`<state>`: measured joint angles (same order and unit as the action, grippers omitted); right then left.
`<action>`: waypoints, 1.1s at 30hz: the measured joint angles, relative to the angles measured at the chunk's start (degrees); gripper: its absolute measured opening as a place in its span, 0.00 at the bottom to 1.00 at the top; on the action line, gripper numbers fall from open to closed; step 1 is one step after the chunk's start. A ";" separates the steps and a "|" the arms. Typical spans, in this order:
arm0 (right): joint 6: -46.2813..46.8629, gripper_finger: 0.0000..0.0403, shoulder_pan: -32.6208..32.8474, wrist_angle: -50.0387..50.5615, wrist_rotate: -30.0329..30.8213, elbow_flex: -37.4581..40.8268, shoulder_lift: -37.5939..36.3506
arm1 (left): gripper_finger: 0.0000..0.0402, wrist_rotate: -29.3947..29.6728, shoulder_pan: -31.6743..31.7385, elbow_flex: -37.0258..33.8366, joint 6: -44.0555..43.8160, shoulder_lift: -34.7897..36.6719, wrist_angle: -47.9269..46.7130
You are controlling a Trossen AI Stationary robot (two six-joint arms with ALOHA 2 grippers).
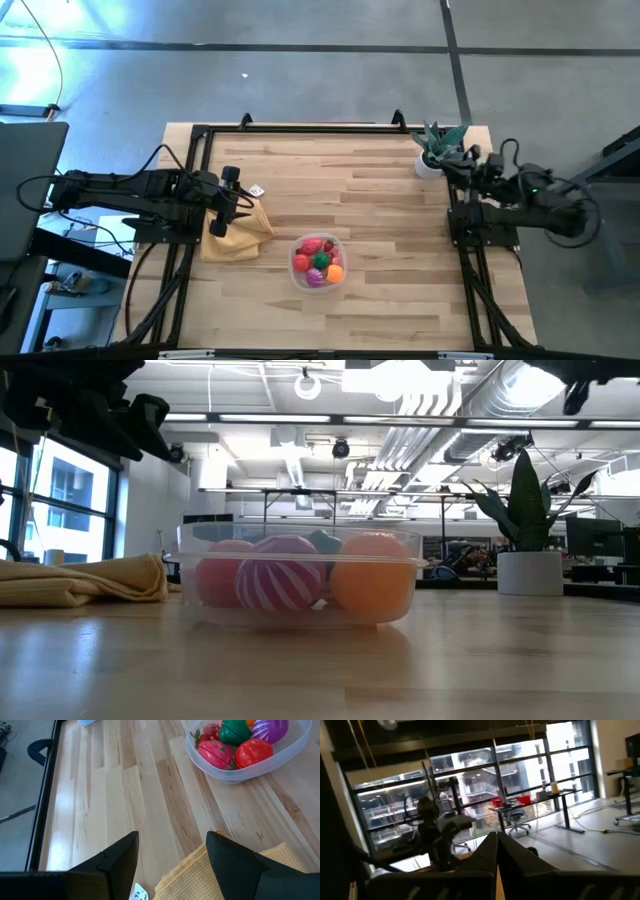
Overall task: Pick and placing Produce into tupperware
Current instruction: Return to Home Position
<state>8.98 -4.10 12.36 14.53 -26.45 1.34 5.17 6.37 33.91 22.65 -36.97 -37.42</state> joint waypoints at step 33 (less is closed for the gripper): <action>4.94 0.00 0.01 -21.33 -9.86 25.89 0.14 | 0.55 0.01 0.00 0.00 0.00 -0.02 0.02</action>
<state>13.91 -4.09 -8.97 4.67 -0.56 1.48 5.18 6.37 33.91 22.66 -36.99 -37.41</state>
